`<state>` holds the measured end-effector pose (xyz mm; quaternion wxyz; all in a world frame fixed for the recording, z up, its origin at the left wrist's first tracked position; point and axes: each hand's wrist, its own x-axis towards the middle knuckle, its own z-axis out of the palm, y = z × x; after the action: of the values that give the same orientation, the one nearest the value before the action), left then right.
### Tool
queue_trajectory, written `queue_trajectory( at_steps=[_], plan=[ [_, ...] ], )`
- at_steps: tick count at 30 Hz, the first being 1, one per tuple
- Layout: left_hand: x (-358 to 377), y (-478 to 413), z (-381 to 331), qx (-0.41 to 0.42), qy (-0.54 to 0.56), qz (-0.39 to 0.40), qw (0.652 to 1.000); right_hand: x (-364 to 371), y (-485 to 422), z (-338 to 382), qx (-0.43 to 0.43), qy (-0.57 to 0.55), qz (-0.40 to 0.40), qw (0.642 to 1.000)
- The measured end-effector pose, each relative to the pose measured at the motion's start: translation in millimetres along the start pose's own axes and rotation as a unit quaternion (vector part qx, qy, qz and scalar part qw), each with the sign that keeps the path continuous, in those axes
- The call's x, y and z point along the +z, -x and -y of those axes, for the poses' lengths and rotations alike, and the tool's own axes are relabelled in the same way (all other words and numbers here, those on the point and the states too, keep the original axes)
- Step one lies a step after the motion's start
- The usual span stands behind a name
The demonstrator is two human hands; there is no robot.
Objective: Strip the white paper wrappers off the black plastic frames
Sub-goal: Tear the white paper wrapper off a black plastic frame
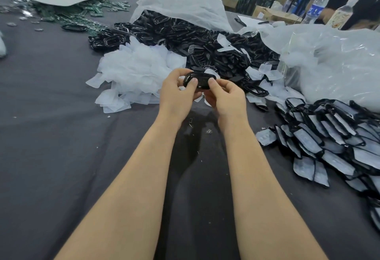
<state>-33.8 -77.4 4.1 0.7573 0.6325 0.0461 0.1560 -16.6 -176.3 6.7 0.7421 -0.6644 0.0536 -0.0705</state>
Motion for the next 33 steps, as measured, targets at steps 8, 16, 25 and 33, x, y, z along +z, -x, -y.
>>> queue_trajectory(
  at_steps=[8, 16, 25, 33],
  plan=[
    [-4, 0, 2, 0.002, -0.064, 0.014, 0.998, -3, -2, 0, 0.03, -0.013, 0.024, 0.999],
    [-5, 0, -6, -0.092, 0.128, 0.048, 0.986, -13, -3, 5, 0.189, -0.181, 0.077, 0.962],
    [-2, -1, 4, -0.028, -0.054, 0.032, 0.998, -3, -3, -2, 0.012, 0.053, 0.004, 0.999],
    [-3, -3, 7, -0.004, -0.105, 0.004, 0.994, 0, 4, -3, -0.115, 0.202, -0.04, 0.972]
  ],
)
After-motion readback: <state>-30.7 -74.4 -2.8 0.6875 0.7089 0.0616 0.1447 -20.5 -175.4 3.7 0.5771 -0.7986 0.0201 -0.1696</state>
